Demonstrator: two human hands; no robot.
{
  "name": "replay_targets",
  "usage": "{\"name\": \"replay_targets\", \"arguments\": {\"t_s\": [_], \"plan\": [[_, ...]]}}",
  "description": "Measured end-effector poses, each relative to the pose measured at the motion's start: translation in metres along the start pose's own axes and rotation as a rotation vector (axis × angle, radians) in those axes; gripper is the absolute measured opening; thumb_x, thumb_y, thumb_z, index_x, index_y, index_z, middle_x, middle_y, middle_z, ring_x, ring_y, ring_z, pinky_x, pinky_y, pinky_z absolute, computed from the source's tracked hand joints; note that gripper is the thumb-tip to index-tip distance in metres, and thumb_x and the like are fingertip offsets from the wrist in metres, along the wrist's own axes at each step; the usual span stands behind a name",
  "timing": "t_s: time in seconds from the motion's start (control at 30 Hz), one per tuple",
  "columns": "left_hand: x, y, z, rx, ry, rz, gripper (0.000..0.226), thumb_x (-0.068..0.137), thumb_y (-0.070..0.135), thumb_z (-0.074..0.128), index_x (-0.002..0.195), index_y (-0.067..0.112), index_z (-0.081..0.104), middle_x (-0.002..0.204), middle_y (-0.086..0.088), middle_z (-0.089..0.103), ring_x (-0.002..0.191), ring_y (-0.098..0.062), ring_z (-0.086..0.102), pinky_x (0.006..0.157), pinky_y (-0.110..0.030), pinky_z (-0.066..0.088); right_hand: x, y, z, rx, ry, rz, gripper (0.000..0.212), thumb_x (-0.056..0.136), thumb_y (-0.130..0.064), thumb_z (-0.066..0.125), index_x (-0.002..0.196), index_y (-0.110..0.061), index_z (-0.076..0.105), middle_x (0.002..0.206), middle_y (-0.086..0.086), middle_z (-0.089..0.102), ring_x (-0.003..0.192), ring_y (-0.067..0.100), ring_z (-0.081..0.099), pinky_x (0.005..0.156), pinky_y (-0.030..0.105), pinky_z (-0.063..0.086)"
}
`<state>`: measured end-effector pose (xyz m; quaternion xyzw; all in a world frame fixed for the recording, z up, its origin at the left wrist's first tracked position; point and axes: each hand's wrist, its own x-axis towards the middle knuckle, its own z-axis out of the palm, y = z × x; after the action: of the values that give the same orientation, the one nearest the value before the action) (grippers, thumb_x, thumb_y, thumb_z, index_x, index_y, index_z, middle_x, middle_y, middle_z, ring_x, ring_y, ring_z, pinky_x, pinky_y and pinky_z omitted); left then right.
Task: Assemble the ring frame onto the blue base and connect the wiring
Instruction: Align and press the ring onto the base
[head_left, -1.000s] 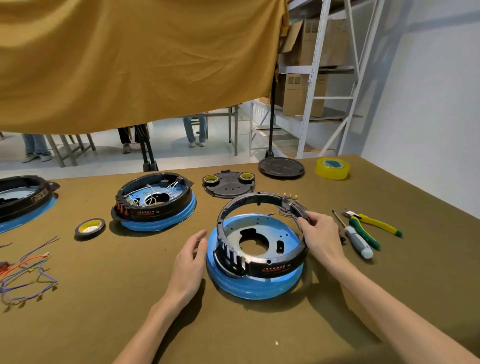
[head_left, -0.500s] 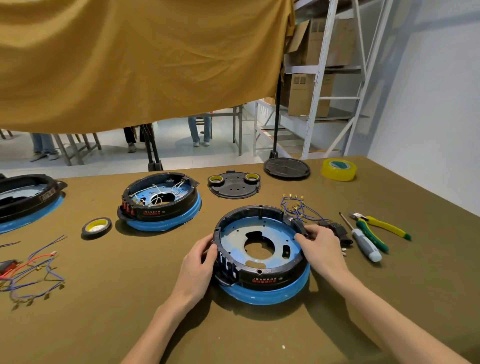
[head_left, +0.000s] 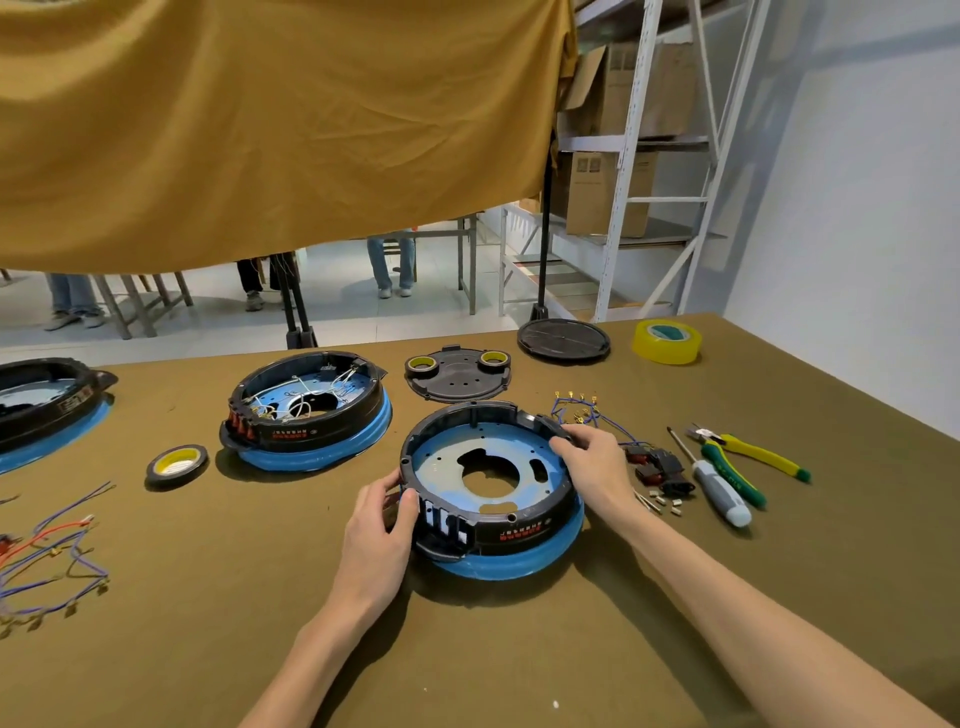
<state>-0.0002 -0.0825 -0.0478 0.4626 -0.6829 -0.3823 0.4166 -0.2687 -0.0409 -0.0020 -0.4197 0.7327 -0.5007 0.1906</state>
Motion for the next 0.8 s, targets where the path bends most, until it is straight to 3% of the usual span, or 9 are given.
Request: {"name": "replay_targets", "arguments": {"t_s": [0.07, 0.13, 0.37, 0.47, 0.6, 0.67, 0.8], "plan": [[0.000, 0.000, 0.000, 0.026, 0.015, -0.005, 0.049, 0.106, 0.044, 0.044, 0.149, 0.023, 0.047, 0.140, 0.010, 0.051, 0.126, -0.004, 0.048, 0.102, -0.024, 0.041, -0.004, 0.004, 0.004, 0.010, 0.045, -0.041, 0.016, 0.097, -0.021, 0.065, 0.089, -0.033, 0.072, 0.081, -0.017, 0.072, 0.075, 0.001, 0.066, 0.061, 0.017, 0.051], [0.000, 0.000, 0.000, 0.044, 0.014, -0.004, 0.050, 0.107, 0.044, 0.040, 0.151, 0.022, 0.045, 0.141, 0.010, 0.051, 0.129, -0.004, 0.046, 0.109, -0.029, 0.040, -0.010, 0.010, 0.005, 0.021, 0.074, -0.055, 0.025, 0.095, -0.022, 0.067, 0.082, -0.042, 0.065, 0.080, -0.020, 0.070, 0.075, -0.004, 0.065, 0.060, 0.015, 0.048], [0.000, 0.004, 0.002, 0.081, 0.008, 0.026, 0.045, 0.108, 0.040, 0.040, 0.149, 0.022, 0.047, 0.143, 0.010, 0.052, 0.133, -0.007, 0.046, 0.114, -0.033, 0.039, -0.010, 0.024, 0.001, 0.071, 0.073, -0.012, 0.009, 0.091, -0.017, 0.069, 0.091, -0.025, 0.065, 0.091, -0.005, 0.069, 0.088, 0.014, 0.065, 0.070, 0.028, 0.051], [0.000, 0.003, 0.000, 0.018, -0.005, -0.012, 0.034, 0.107, 0.035, 0.046, 0.140, 0.026, 0.048, 0.136, 0.008, 0.057, 0.127, -0.009, 0.053, 0.102, -0.024, 0.046, 0.001, 0.017, -0.001, 0.008, 0.022, -0.017, 0.005, 0.093, -0.019, 0.069, 0.095, -0.021, 0.065, 0.092, -0.006, 0.068, 0.087, 0.012, 0.063, 0.069, 0.025, 0.047], [-0.003, 0.002, 0.001, 0.000, -0.059, -0.027, 0.024, 0.106, 0.036, 0.047, 0.129, 0.032, 0.041, 0.133, 0.011, 0.052, 0.124, -0.006, 0.050, 0.081, -0.006, 0.041, 0.014, 0.006, -0.007, -0.076, -0.085, -0.037, 0.018, 0.098, -0.023, 0.066, 0.116, -0.021, 0.066, 0.102, -0.003, 0.067, 0.095, 0.015, 0.064, 0.080, 0.031, 0.055], [-0.003, 0.002, 0.002, -0.007, -0.066, -0.026, 0.024, 0.106, 0.038, 0.046, 0.129, 0.033, 0.039, 0.133, 0.012, 0.050, 0.126, -0.006, 0.048, 0.084, -0.007, 0.039, 0.018, 0.005, -0.006, -0.095, -0.105, -0.040, 0.022, 0.099, -0.023, 0.065, 0.121, -0.020, 0.067, 0.107, 0.000, 0.067, 0.100, 0.018, 0.064, 0.083, 0.031, 0.055], [-0.002, 0.001, 0.002, -0.023, -0.071, -0.023, 0.028, 0.106, 0.039, 0.046, 0.132, 0.030, 0.040, 0.136, 0.008, 0.052, 0.130, -0.010, 0.049, 0.097, -0.020, 0.042, 0.025, 0.006, -0.007, -0.124, -0.118, -0.062, 0.021, 0.098, -0.024, 0.066, 0.118, -0.020, 0.069, 0.101, -0.004, 0.066, 0.091, 0.009, 0.062, 0.067, 0.019, 0.047]]}}
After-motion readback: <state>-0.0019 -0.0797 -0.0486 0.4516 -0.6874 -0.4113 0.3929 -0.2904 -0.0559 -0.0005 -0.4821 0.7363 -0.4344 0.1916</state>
